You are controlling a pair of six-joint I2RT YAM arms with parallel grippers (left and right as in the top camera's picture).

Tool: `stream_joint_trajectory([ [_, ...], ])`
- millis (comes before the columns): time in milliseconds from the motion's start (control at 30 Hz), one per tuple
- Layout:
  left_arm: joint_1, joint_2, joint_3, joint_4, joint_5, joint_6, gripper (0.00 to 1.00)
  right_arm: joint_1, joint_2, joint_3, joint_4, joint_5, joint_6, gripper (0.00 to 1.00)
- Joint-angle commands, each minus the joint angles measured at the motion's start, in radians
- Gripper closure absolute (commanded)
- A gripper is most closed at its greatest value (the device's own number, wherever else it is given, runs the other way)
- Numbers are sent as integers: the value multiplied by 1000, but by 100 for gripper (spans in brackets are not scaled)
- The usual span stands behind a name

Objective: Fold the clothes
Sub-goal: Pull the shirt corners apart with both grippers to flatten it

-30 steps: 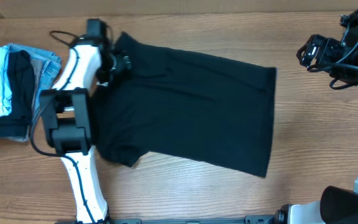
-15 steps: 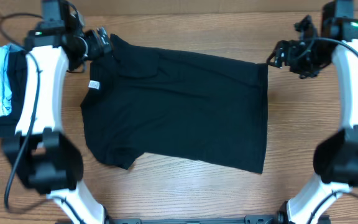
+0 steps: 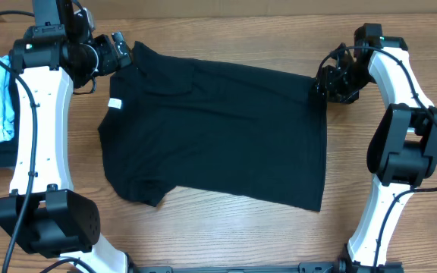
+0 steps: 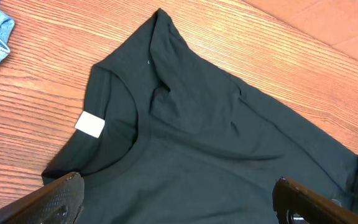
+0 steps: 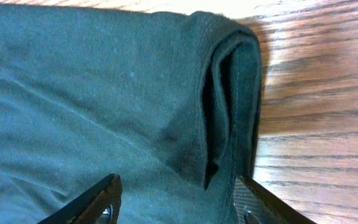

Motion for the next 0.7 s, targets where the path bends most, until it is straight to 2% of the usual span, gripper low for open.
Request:
stream_joint_trajectory([
  [0,-8,5,4,0,-11,19,0,5,9,-6,18,-16,13,38],
  [200,-8,5,4,0,-13,19,0,10,10,-104,104,-42,53,41],
  [233,-8,5,4,0,-12,19,0,12,10,-116,116,-43,54,46],
  [267,-8,5,4,0,-12,19,0,12,10,-119,120,-43,57,53],
  [300,-8,5,4,0,-13,19,0,12,10,-121,127,-43,57,69],
  [333,-8,5,4,0,-12,19,0,12,10,-121,129,-43,57,90],
  [367,-8,5,4,0,-12,19,0,13,10,-121,129,-43,56,96],
  [500,-8,5,4,1,-13,19,0,13,-8,-95,119,-64,51,96],
  [567,-8,5,4,1,-13,19,0,13,-33,-43,165,-84,49,96],
  [633,-8,5,4,1,-13,19,0,12,-45,5,272,-84,87,96],
  [667,-8,5,4,1,-13,19,0,11,-46,40,435,-84,182,95],
])
